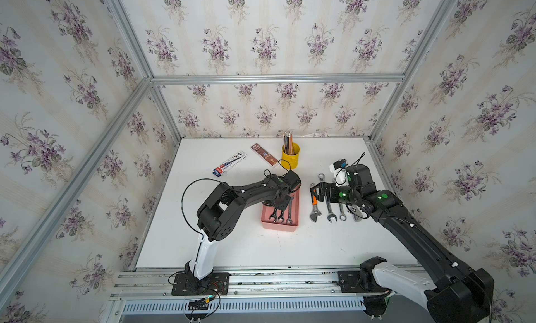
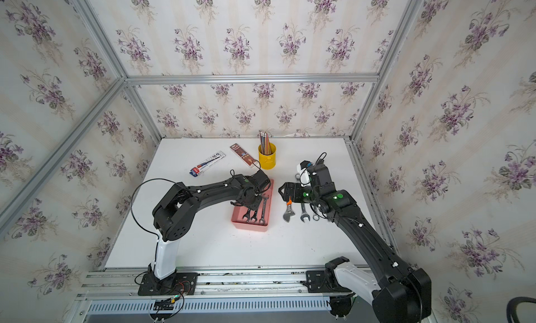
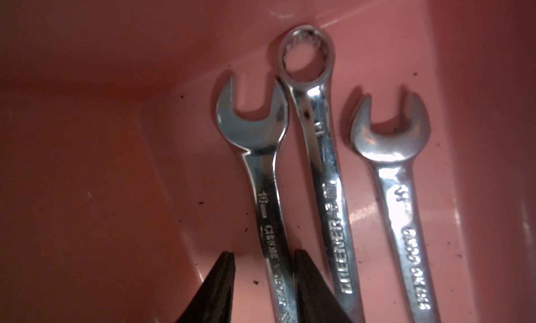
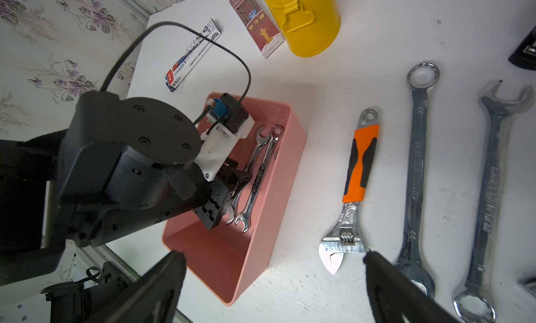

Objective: Take out the wrench from the storage box
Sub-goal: Pick up the wrench from the storage box.

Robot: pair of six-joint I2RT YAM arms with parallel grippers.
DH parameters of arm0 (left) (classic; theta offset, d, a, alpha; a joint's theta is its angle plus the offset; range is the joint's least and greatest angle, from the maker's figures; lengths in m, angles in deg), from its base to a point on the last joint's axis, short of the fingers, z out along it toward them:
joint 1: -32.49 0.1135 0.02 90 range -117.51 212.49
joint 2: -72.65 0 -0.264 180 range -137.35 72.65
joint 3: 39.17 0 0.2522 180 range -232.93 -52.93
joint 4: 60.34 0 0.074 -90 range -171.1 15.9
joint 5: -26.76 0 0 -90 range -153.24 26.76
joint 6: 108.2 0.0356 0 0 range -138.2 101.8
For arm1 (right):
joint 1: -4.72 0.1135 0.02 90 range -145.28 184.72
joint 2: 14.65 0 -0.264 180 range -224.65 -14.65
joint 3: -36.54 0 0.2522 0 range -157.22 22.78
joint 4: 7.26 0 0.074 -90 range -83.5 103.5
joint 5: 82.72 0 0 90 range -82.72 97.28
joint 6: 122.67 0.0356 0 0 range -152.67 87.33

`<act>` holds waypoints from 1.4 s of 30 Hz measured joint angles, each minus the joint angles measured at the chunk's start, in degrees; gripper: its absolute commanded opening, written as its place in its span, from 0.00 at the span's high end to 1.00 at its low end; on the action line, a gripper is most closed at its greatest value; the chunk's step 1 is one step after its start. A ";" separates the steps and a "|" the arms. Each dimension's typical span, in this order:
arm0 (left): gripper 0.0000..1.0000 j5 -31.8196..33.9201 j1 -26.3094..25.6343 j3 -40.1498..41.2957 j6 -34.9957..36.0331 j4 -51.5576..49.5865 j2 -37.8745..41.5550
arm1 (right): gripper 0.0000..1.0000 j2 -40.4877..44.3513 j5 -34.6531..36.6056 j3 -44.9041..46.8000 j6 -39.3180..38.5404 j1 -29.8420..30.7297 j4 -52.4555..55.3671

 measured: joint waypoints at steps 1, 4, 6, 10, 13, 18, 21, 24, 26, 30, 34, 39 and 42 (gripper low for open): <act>0.61 0.13 0.00 0.00 -0.04 0.46 -0.17 | 0.00 0.00 0.24 0.04 0.00 0.00 0.00; 0.63 0.02 0.17 0.22 -0.50 2.45 -0.68 | 0.00 0.00 0.66 0.15 0.00 0.00 0.02; 0.68 -0.61 0.20 0.09 -0.74 3.37 -1.29 | 0.00 0.00 0.81 0.15 0.00 0.00 0.02; 0.78 -1.42 0.20 0.00 -1.03 3.91 -1.99 | 0.00 0.00 0.83 0.15 0.00 0.00 0.04; 0.84 -1.88 0.15 0.04 -1.18 3.96 -1.92 | 0.00 0.00 0.83 0.15 0.00 0.00 0.04; 0.91 -2.32 0.15 0.33 -1.46 3.96 -0.96 | 0.00 -0.15 0.81 0.15 0.00 0.00 0.04; 0.91 -3.30 0.28 0.15 -1.46 3.63 -0.46 | 0.00 -0.33 0.83 0.15 0.00 0.00 0.04; 0.91 -4.87 0.22 -0.42 -1.88 0.44 0.07 | 0.00 -0.31 1.01 0.15 0.00 0.00 0.02; 0.91 -6.19 0.07 -0.50 -2.56 -1.88 0.59 | 0.00 -0.26 1.05 0.15 0.00 0.00 0.04; 0.90 -7.91 -0.20 -1.07 -3.19 -6.21 1.81 | 0.00 -0.13 1.25 0.50 0.13 0.00 -0.04; 0.89 -7.91 -0.26 -1.88 -3.17 -8.50 1.95 | 0.00 -0.13 1.29 0.76 0.20 0.00 -0.07; 0.79 -7.67 -0.24 -1.25 -3.43 -9.70 3.52 | 0.00 -0.15 1.46 0.79 0.17 0.00 -0.09; 0.67 -7.32 -0.35 0.15 -3.58 -9.68 4.28 | 0.00 -0.17 1.44 0.85 0.17 0.00 -0.13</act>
